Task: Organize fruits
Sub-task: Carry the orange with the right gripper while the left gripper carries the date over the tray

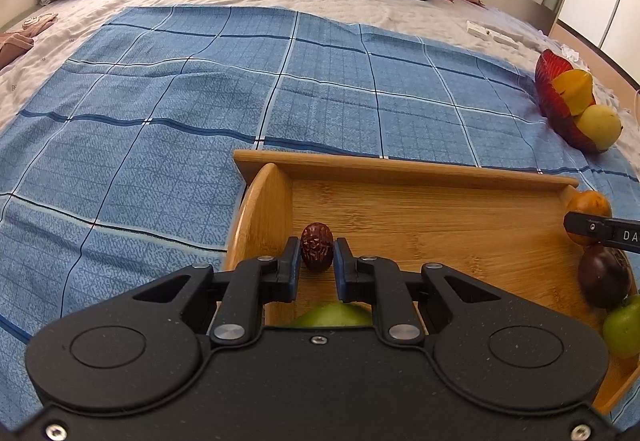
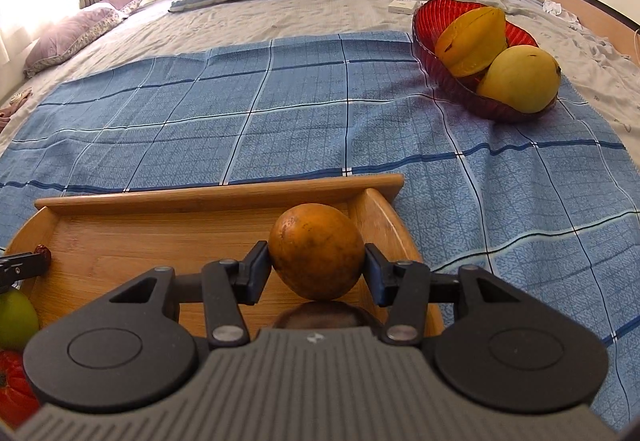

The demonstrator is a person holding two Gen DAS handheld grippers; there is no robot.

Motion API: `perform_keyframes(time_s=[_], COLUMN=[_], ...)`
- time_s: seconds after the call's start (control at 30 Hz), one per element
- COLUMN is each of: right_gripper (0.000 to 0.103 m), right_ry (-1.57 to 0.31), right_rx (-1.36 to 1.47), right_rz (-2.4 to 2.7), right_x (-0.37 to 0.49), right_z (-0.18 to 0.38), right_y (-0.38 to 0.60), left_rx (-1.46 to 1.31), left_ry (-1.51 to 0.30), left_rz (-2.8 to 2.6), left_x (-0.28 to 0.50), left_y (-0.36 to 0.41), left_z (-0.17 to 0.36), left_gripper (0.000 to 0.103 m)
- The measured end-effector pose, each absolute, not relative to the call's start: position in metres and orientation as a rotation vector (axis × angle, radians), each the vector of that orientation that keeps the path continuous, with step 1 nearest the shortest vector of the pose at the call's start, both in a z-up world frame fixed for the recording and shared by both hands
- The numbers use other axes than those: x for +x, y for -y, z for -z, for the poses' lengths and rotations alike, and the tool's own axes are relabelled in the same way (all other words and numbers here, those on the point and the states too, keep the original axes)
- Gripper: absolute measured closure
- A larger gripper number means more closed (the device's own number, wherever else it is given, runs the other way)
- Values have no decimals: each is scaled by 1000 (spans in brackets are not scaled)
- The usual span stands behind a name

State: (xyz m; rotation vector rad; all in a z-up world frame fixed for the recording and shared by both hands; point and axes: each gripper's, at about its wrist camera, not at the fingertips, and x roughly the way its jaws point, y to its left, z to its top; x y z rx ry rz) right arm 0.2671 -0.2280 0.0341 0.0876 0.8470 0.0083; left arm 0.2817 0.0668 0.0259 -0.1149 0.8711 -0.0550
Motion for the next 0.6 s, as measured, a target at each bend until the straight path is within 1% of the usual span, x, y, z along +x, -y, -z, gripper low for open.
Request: perform_keyframes(time_s=[0.6], right_gripper=[49], right_ry=[-898], right_rx=[99], right_rz=[13], right_x=[275], right_z=[-30], right_y=[229], left_rx=[-131], left_ry=[-878], left_rz=[57], left_x=[284], left_y=[-69], left_z=[-23], left_gripper=[86])
